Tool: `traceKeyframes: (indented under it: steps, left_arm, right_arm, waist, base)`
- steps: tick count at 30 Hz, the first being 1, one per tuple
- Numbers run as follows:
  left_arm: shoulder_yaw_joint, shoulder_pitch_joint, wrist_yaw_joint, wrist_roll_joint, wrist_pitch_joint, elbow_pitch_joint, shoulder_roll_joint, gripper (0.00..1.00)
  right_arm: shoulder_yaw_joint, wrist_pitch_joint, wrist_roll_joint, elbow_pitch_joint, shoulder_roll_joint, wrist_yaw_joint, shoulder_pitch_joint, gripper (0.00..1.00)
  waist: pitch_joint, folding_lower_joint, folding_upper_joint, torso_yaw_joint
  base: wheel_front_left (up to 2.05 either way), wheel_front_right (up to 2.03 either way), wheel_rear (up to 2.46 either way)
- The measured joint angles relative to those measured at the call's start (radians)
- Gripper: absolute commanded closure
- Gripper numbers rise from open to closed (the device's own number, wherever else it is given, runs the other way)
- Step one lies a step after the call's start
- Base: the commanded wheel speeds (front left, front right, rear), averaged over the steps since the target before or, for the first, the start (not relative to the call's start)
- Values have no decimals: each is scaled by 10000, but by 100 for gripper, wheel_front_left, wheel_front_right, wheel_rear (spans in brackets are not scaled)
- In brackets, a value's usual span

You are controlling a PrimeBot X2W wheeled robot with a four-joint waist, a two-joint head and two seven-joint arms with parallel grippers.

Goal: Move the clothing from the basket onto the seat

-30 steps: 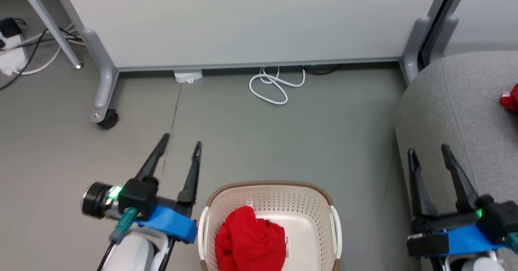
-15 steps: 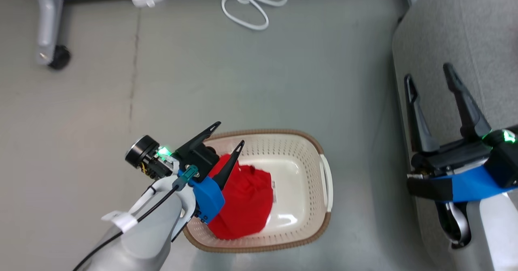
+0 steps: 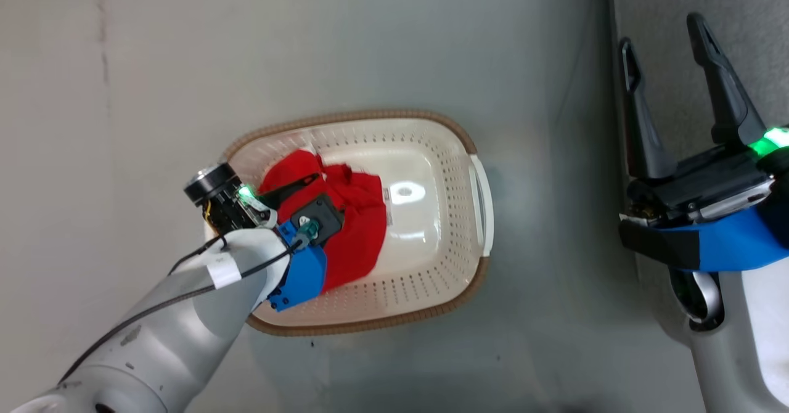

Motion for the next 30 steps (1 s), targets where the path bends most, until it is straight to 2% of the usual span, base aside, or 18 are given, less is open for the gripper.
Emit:
traceKeyframes:
  steps: [4, 12, 24, 30]
  left_arm:
    - [-382, -456, 2, -81, 303, 198, -54, 0]
    - [-453, -674, 2, 495, 1246, 357, -309, 0]
    - [-460, -1343, 2, -4, 1925, 690, 8, 0]
    - [-458, -1677, 0, 123, 2017, 961, 111, 0]
  right_arm:
    - [44, 0, -69, -253, 2, 2, -291, 0]
    - [-48, 0, -123, -708, 19, 2, -399, 0]
    - [-339, -2, -265, -1687, 259, 2, -192, 0]
    - [-368, 0, -428, -2080, 339, 2, 5, 0]
  waist:
    - [785, 0, 0, -171]
    - [2129, -1, 0, -411]
    - [3505, -1, 0, -831]
    - [3936, -1, 0, -975]
  base:
    - [0, 0, 0]
    - [0, 0, 0]
    - [0, 0, 0]
    - [0, 0, 0]
